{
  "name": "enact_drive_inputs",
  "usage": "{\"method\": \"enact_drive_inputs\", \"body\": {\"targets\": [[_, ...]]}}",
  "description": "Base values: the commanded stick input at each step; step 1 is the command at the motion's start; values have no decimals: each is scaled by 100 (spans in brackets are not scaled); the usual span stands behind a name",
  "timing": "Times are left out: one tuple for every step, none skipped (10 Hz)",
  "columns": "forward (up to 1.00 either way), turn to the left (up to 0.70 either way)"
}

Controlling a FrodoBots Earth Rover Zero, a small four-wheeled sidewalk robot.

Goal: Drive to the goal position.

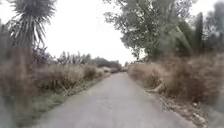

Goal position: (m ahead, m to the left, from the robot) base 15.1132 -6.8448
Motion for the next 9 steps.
{"method": "enact_drive_inputs", "body": {"targets": [[70,0],[70,0],[70,0],[70,0],[70,0],[70,0],[70,0],[70,0],[70,0]]}}
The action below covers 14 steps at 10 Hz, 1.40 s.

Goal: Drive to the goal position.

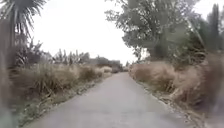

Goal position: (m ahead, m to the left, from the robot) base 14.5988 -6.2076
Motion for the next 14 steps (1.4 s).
{"method": "enact_drive_inputs", "body": {"targets": [[70,0],[70,0],[70,0],[70,0],[70,0],[70,0],[70,0],[70,0],[70,0],[70,0],[70,0],[70,0],[70,0],[70,0]]}}
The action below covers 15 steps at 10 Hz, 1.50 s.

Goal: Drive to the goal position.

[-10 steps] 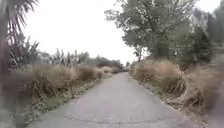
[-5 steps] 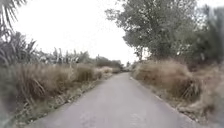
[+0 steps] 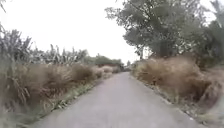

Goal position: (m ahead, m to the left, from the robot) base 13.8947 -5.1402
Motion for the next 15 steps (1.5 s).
{"method": "enact_drive_inputs", "body": {"targets": [[70,-28],[70,-32],[70,-8],[70,-5],[70,-2],[70,0],[70,0],[70,0],[70,0],[70,0],[70,0],[70,0],[70,0],[70,0],[70,0]]}}
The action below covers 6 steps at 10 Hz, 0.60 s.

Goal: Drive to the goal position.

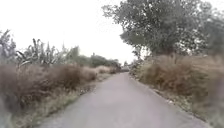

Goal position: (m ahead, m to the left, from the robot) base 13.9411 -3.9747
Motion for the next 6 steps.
{"method": "enact_drive_inputs", "body": {"targets": [[70,0],[70,0],[70,0],[70,0],[70,0],[70,0]]}}
